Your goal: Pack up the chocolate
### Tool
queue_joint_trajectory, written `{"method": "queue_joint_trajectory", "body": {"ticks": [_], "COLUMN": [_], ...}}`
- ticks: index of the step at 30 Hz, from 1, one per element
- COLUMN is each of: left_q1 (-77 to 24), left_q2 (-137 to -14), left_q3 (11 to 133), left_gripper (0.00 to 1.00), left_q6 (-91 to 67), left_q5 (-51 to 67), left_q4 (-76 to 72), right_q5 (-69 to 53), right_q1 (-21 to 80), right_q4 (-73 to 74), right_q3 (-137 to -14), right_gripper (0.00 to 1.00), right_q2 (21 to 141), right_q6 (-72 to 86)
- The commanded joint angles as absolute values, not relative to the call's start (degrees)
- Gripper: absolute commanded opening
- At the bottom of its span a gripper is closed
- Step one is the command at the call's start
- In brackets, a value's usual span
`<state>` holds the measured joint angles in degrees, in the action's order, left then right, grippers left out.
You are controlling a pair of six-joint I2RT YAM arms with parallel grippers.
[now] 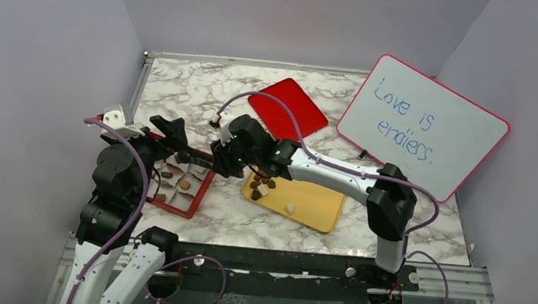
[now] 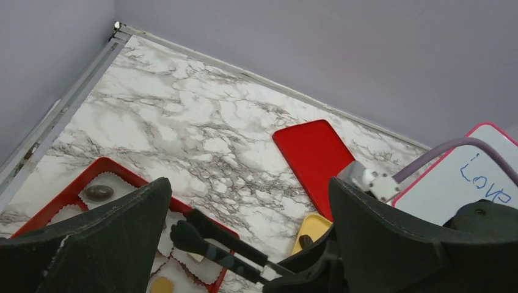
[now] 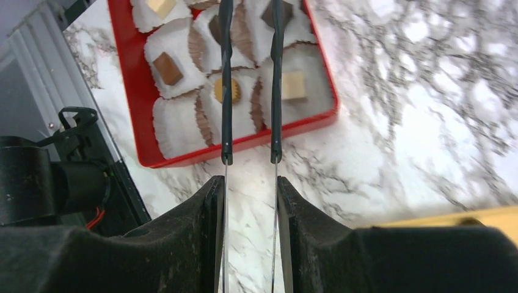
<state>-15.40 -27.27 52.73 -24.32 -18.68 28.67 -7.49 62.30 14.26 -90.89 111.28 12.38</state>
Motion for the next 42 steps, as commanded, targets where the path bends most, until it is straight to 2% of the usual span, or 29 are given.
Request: {"method": "queue_joint_trajectory", "body": {"ticks": [1, 12, 19, 30, 42], "left_q1": [-15.64, -16.08, -16.08, -16.08, -16.08], "left_q2": [-26.52, -26.28, -26.22, -27.1, -28.96], "left_q3": [50.65, 44.29, 40.94, 41.04, 40.87], "left_gripper": [0.99, 0.99, 0.99, 0.99, 0.99], "left_q6": [-22.96, -22.07, -20.36, -18.41, -21.48], "left_q5": [-17.75, -15.79, -16.53, -16.79, -14.03], "left_q4": [27.52, 26.17, 24.99, 24.27, 21.86], "right_q5": [-5.69, 9.09, 13.73, 8.72, 3.07], "right_q1": [59.84, 57.75, 57.75, 57.83, 57.83], "right_q4": [10.99, 25.55, 34.1, 44.94, 46.48], "right_q3": [-86.83, -80.88, -76.23, -72.1, -71.37], "right_gripper": [0.38, 0.37, 0.37, 0.36, 0.36], "right_q2": [104.36, 91.82, 85.91, 79.81, 80.5], "right_q6": [12.54, 13.37, 15.16, 19.85, 18.22]}}
